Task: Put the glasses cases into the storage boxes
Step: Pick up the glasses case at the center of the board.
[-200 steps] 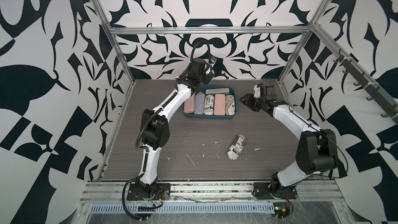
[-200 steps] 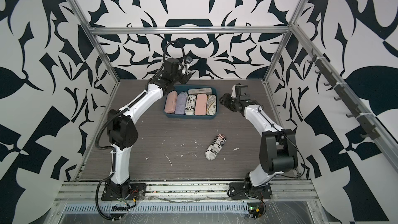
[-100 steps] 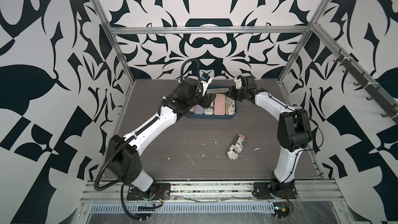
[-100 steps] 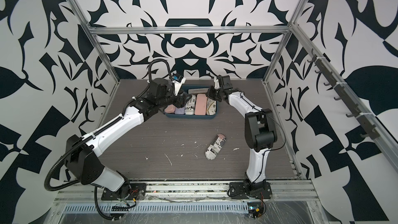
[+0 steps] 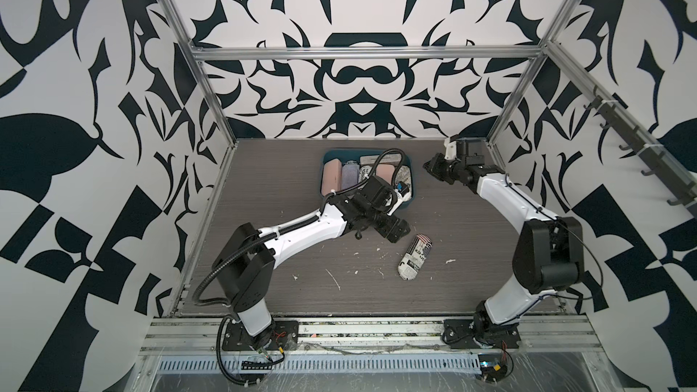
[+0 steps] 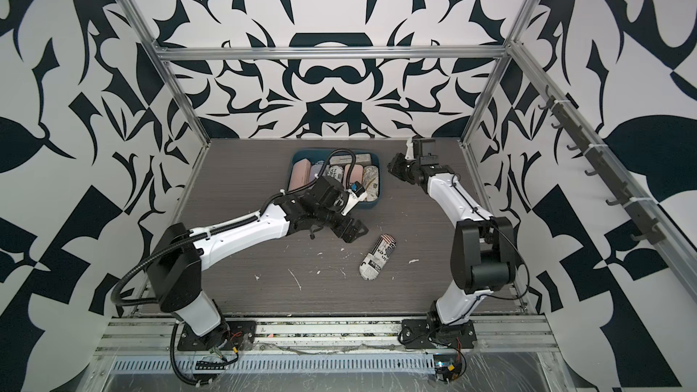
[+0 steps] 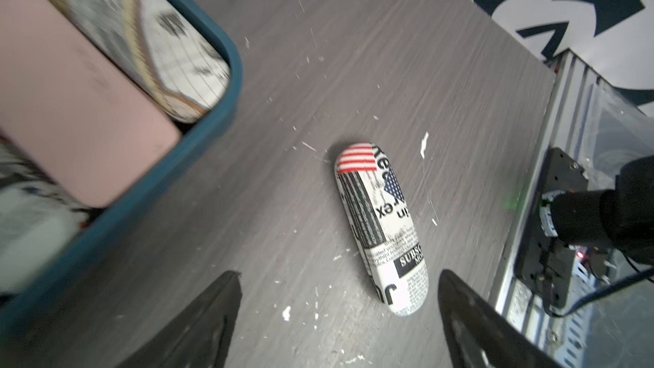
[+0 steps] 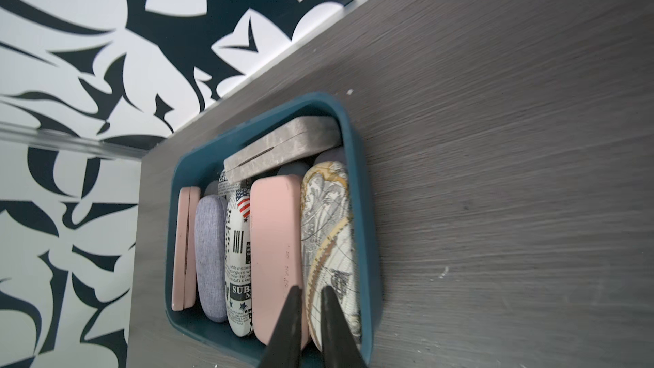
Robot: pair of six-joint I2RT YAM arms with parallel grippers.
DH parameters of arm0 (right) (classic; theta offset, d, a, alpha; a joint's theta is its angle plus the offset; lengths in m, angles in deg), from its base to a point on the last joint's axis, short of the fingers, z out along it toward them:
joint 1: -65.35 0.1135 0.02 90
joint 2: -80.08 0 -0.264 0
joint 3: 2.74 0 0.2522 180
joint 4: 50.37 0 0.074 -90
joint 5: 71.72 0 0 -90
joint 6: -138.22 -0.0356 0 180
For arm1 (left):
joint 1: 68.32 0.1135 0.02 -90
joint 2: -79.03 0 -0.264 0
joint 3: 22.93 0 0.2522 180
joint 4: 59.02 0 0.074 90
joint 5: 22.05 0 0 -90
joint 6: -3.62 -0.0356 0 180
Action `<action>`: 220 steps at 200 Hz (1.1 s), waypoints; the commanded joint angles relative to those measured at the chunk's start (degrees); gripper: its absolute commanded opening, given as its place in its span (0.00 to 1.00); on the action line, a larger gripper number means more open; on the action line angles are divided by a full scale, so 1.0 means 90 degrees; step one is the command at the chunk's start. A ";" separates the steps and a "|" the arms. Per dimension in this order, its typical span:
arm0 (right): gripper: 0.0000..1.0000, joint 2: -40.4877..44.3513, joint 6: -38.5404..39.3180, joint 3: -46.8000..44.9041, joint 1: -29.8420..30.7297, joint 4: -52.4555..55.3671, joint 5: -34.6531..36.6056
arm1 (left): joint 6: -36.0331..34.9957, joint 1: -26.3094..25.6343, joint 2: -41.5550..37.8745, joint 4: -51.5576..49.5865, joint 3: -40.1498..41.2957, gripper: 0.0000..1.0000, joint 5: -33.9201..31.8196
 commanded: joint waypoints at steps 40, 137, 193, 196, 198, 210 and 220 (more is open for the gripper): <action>0.39 0.1604 0.0133 -0.0898 -0.0115 -0.0027 0.0430 | 0.0244 0.0000 0.0974 -0.0291 -0.0680 0.96 0.0656; 0.20 0.3438 -0.0200 -0.3398 -0.0115 0.0350 -0.0586 | -0.0073 -0.0003 0.2123 -0.1090 -0.1390 1.00 0.2201; 0.00 0.3682 -0.0387 -0.4406 -0.0115 0.0438 -0.0863 | -0.0169 -0.0034 0.2455 -0.1228 -0.1536 0.98 0.2952; 0.00 0.3679 -0.0399 -0.4452 -0.0116 0.0433 -0.0892 | -0.0173 -0.0039 0.2464 -0.1234 -0.1544 0.98 0.2951; 0.00 0.3674 -0.0414 -0.4490 -0.0116 0.0425 -0.0914 | -0.0180 -0.0043 0.2472 -0.1255 -0.1559 0.98 0.2946; 0.00 0.3673 -0.0468 -0.4629 -0.0106 0.0380 -0.1032 | -0.0236 -0.0054 0.2546 -0.1415 -0.1648 0.98 0.2874; 0.00 0.3663 -0.0496 -0.4747 -0.0102 0.0337 -0.1112 | -0.0266 -0.0054 0.2610 -0.1496 -0.1714 0.98 0.2850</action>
